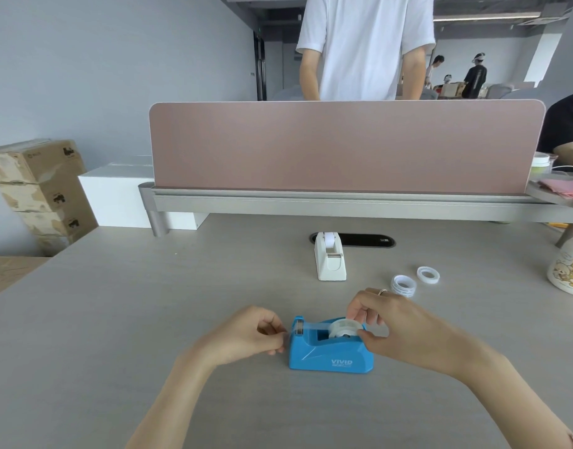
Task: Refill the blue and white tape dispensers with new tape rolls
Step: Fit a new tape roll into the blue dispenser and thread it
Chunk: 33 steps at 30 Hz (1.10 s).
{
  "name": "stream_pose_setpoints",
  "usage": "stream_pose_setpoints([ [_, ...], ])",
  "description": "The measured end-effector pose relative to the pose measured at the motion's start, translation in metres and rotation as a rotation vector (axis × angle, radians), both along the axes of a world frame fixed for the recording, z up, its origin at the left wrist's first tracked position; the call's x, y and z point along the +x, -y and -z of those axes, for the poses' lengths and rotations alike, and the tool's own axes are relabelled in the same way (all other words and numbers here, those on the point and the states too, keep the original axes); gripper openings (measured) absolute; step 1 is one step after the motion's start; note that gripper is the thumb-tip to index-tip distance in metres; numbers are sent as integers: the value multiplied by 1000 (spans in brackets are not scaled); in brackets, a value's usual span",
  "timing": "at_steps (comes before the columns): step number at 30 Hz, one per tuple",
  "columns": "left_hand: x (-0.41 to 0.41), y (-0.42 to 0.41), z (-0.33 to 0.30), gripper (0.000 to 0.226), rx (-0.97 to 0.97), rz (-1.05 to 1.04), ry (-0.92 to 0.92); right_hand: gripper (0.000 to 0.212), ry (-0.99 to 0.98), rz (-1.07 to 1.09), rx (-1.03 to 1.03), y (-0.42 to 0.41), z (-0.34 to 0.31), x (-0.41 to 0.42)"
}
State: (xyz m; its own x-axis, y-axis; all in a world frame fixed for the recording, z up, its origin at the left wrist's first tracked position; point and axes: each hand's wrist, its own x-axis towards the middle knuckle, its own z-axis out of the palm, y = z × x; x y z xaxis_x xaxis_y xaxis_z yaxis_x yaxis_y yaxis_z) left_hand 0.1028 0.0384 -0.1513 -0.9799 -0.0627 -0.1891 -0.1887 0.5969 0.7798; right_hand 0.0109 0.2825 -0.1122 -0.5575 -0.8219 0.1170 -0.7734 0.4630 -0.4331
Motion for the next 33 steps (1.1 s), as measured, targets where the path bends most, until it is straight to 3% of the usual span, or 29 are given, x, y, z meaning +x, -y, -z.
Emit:
stream_pose_setpoints([
  [7, -3, 3, 10, 8, -44, 1, -60, 17, -5, 6, 6, 0, 0, 2],
  [13, -6, -2, 11, 15, -343, 26, -108, 17, -15, 13, 26, 0, -2, 3],
  [17, -1, 2, -3, 47, -105, 16, -80, 16, -28, 14, 26, 0, -2, 3],
  [21, 3, 3, -4, 22, 117, 37, -27, 14, -32, 21, 6, -3, -2, 2],
  [23, 2, 4, 4, 18, 124, 11, -80, 14, -34, 28, 2, -4, -2, 1],
  [27, -3, 7, 18, 41, 119, -22, -190, 14, -7, 49, -1, -5, -2, 0],
  [33, -7, 5, 22, 31, 169, -49, -232, 28, 141, 91, 80, -4, -1, 0],
])
